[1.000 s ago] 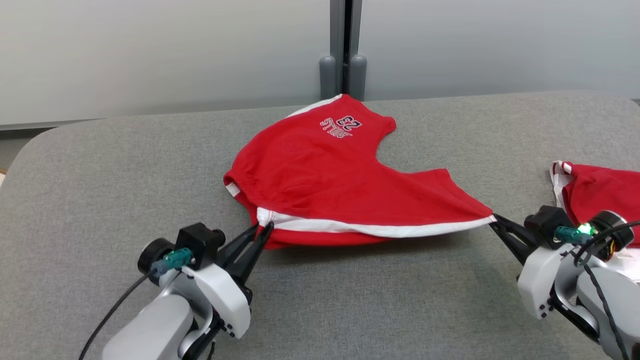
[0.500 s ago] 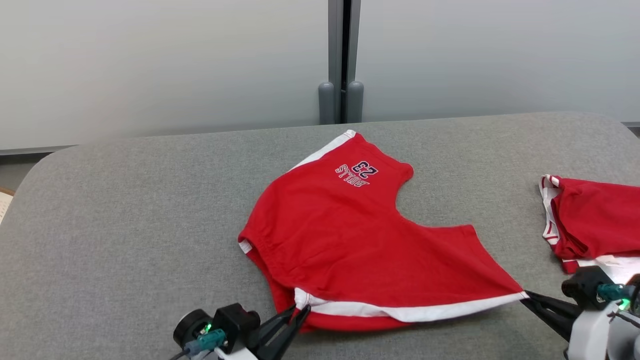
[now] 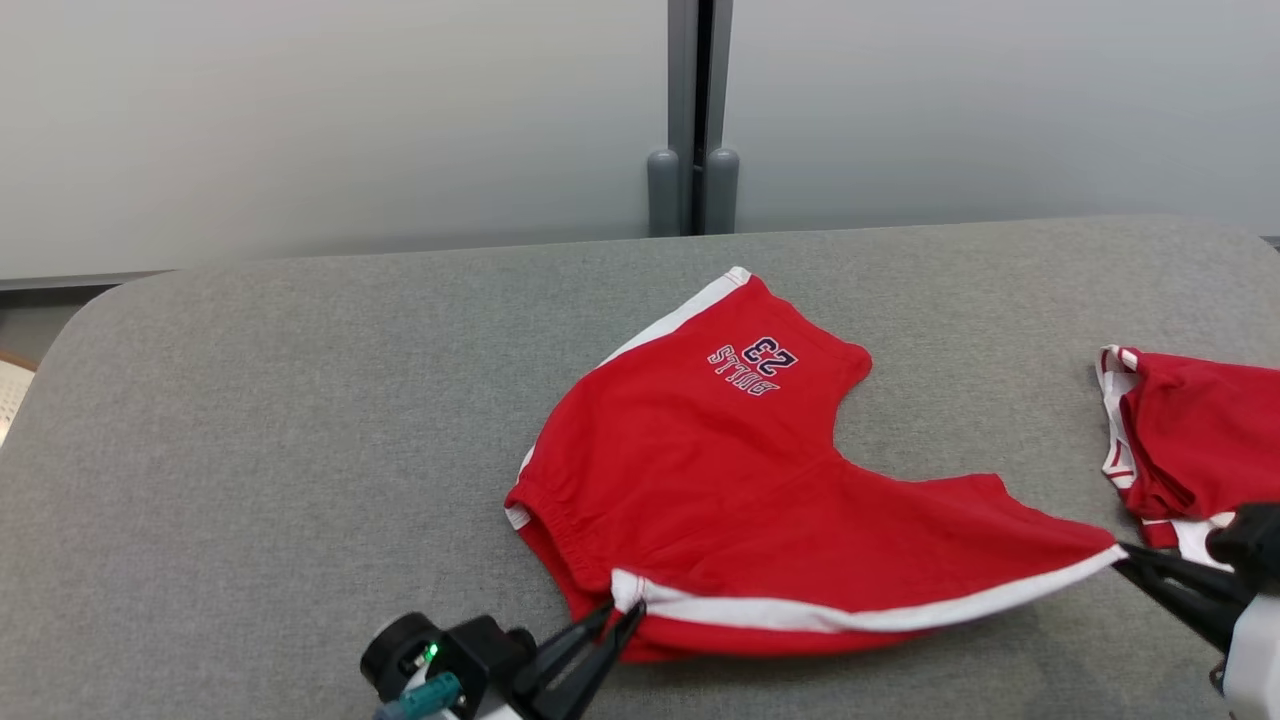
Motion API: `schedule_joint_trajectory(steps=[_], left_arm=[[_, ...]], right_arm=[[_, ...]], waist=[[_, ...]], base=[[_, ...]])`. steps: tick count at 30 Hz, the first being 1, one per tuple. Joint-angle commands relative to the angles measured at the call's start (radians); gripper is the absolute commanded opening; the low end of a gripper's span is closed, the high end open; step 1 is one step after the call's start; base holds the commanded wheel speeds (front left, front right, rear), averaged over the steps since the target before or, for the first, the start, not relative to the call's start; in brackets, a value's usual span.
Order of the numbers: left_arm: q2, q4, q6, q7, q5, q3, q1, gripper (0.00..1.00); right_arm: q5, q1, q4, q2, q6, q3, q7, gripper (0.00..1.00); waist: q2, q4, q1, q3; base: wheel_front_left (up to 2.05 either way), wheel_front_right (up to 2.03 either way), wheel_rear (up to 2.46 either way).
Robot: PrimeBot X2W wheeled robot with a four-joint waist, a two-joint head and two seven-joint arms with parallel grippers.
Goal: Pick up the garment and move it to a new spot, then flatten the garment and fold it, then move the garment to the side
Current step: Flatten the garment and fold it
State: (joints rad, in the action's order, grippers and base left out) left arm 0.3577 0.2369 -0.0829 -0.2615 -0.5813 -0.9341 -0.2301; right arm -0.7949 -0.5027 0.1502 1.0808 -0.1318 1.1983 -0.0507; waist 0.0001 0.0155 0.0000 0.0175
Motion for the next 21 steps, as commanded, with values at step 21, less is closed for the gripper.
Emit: schedule_joint_trajectory(steps=[21], left_arm=[[-0.158,0.034,-0.007,-0.004,0.025,0.191,-0.258,0.00]], right_arm=[[0.147,-0.481,-0.023,0.014,0.002,-0.014,0.229,0.00]], waist=[[-0.0001,0.229,0.0000,0.242]], base=[[0.00,0.00,0.00]])
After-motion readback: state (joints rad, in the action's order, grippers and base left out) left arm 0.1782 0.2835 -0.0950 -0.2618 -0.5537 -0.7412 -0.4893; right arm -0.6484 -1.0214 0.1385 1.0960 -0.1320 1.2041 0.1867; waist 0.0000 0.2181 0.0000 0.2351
